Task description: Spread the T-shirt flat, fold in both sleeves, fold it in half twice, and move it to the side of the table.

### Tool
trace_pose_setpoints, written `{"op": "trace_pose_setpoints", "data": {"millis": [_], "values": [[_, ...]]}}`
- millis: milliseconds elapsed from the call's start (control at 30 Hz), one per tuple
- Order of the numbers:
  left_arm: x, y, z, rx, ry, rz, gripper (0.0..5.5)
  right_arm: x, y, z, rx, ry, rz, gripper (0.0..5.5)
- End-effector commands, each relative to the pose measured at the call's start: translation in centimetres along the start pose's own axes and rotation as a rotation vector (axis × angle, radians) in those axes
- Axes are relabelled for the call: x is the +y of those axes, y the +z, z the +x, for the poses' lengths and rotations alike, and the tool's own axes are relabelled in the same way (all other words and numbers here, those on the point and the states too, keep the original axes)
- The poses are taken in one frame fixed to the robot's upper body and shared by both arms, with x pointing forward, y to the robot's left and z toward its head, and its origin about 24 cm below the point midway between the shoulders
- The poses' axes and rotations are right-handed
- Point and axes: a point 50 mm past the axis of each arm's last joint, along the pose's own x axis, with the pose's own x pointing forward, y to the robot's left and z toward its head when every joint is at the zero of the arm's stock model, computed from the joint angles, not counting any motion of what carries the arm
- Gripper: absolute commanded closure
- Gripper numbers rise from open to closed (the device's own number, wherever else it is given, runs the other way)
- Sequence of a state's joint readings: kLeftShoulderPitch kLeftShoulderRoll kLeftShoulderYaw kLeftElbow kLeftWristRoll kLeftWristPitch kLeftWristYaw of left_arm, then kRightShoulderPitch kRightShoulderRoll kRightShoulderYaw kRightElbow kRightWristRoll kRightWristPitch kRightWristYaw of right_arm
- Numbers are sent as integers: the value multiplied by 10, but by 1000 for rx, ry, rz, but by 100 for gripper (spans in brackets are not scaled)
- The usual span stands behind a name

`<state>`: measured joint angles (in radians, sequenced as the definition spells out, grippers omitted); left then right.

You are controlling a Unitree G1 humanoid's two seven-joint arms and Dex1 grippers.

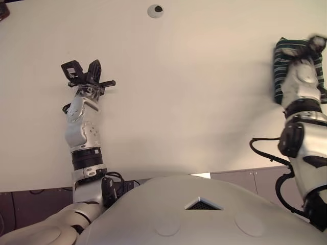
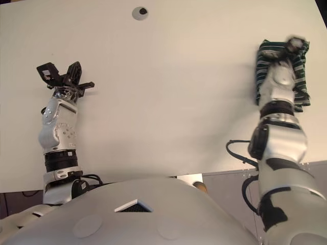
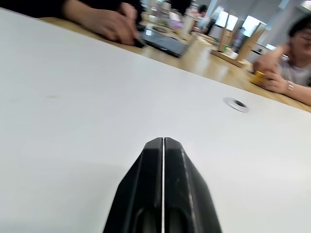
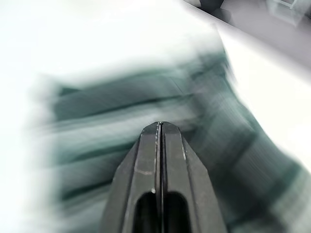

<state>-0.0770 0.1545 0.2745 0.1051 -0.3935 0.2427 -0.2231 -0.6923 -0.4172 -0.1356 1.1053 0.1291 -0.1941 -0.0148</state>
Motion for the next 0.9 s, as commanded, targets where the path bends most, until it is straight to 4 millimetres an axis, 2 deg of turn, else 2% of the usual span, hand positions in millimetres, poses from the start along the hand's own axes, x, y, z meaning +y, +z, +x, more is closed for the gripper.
{"op": "trace_pose_setpoints", "data": {"millis": [33, 133, 200, 267, 400, 567, 900], "values": [[-7, 14, 8, -56, 30, 99, 550, 84, 88, -9, -434, 328, -12, 547], [-22, 17, 8, -87, 13, 153, 550, 106, 75, -23, -403, 402, 44, 547], [-30, 13, 11, -65, -8, 209, 550, 114, 53, -33, -311, 395, 121, 547], [-28, 11, 12, -55, 28, 207, 550, 124, 40, -43, -244, 390, 173, 547], [-17, 8, 15, -33, 108, 197, 550, 141, 31, -56, -181, 405, 190, 547], [-10, 9, 17, -29, 126, 187, 550, 142, 25, -60, -147, 384, 202, 547], [-8, 10, 14, -21, 116, 231, 550, 133, 23, -55, -146, 354, 182, 547]]}}
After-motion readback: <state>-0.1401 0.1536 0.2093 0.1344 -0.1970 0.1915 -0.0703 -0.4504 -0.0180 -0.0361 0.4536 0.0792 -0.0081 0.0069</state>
